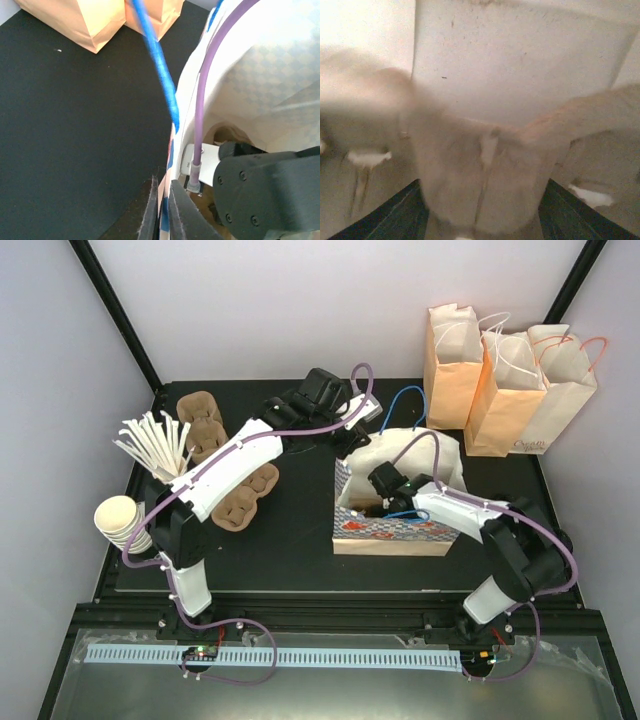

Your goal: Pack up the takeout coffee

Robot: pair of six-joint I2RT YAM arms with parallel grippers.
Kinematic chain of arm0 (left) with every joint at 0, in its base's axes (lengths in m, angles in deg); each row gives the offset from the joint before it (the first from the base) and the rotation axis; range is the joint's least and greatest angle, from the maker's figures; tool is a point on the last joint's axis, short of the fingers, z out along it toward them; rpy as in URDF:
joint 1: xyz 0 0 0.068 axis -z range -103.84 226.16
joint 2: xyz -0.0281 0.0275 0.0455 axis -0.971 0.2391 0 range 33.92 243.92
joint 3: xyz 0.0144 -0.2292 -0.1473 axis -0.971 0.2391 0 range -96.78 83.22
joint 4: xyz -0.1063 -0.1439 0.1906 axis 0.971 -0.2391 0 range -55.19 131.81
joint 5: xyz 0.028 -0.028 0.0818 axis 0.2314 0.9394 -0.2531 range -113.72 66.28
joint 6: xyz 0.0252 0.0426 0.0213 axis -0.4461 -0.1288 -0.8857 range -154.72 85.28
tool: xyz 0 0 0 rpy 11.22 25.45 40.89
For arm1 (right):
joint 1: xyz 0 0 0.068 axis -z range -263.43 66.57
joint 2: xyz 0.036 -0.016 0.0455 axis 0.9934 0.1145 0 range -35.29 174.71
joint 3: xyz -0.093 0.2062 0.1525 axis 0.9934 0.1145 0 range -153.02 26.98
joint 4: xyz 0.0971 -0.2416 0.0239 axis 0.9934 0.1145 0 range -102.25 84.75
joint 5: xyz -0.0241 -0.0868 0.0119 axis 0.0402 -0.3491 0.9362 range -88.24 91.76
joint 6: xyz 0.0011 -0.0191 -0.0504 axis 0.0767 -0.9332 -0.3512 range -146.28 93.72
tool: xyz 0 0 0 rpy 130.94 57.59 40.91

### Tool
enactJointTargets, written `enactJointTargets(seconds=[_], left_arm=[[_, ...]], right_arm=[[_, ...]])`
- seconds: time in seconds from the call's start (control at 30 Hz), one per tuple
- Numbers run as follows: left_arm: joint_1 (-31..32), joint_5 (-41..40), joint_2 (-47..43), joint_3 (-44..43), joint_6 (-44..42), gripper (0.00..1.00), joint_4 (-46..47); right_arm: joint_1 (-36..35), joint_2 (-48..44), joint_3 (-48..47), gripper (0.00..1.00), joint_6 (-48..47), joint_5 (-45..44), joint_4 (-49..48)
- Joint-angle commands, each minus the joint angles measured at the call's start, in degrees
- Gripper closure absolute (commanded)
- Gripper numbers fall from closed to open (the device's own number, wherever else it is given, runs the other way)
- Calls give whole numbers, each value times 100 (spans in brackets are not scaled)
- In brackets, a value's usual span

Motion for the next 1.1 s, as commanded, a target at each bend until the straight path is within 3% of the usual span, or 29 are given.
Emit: enactJointTargets(seconds=[0.0,0.1,0.2,0.5,0.67,0.77,0.83,0.93,1.07], left_arm=[[-33,-63,-25,-290,-80,94,-400],[-28,-50,-97,-267,-76,95,-370],[-35,-28,-190,-248,-74,96,-356],[-33,-124,-956,558,-309,98,118],[-11,-375,-1602,1137,-609,98,621],[132,-780,-2100,1462,-895,98,768],[267,-1036,-2551,2008,-1126,98,1125],[440,-1232,-3491,3306,-1306,98,2330],[682,-1574,-4347,4701,-926,98,3518]], right_arm=[[-214,462,198,36,142,197,-369],[-233,657,196,24,143,300,-392],[-227,628,72,1,124,206,-313],[-230,-1103,-494,0,-387,41,-138],[-368,-1874,-345,0,-822,18,-585],[-1320,-2022,-186,0,-1003,-1336,-913],[-1744,-2061,145,0,-881,-1749,-1293],[-2089,-2282,857,0,-648,-1673,-2157],[-2686,-2234,1574,0,-202,-2289,-2428]])
